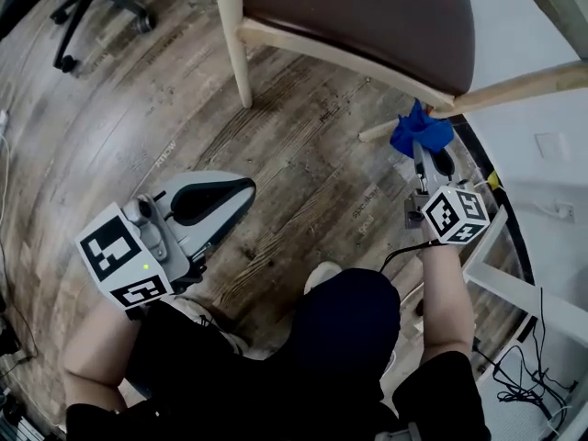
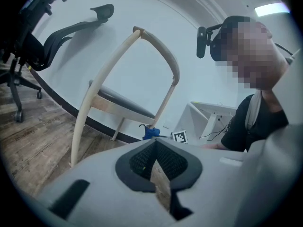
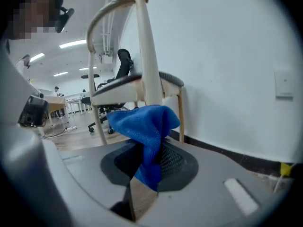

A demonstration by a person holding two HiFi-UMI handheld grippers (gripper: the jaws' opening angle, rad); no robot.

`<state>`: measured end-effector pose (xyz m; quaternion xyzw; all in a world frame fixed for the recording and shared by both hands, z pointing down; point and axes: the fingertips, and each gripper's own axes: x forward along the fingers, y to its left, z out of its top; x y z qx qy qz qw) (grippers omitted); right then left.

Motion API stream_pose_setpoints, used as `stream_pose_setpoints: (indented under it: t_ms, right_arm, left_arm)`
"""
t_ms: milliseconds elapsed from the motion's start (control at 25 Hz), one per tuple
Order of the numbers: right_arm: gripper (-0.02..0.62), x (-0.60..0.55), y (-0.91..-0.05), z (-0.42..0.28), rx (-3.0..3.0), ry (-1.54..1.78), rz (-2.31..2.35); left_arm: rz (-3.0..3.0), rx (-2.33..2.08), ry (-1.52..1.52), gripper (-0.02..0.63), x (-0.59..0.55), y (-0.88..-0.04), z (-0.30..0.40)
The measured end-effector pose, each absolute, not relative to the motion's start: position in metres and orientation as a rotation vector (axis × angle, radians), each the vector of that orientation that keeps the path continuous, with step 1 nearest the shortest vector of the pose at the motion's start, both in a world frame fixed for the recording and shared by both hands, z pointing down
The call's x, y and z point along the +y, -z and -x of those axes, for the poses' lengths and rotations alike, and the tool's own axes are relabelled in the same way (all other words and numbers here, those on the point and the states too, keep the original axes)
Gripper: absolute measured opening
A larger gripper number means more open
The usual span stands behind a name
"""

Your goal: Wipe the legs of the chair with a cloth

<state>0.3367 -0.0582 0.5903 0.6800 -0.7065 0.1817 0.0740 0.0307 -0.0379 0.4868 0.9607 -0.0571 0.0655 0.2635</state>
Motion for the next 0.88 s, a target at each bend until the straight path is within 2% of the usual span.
stream_pose_setpoints:
  t_ms: [320, 560, 880]
  right_arm:
    - [0.087, -0.054, -0.481, -0.339, -2.154, -0.287, -2.094]
    - [0.087, -0.069, -0.492, -0.310, -2.200, -0.364, -2.071]
    - [0.087, -0.119, -0.495, -0.223, -2.445, -0.478, -1.885]
  left_arm:
    - [-2.605, -0.146, -0.149, 0.005, -0.035, -0.478, -0.031]
    - [-2.615, -0.138, -0.136, 0.006, -0.032, -0.472, -0.030]
    - [-2.617, -0.163, -0.114, 0.006, -0.033, -0.467, -0.021]
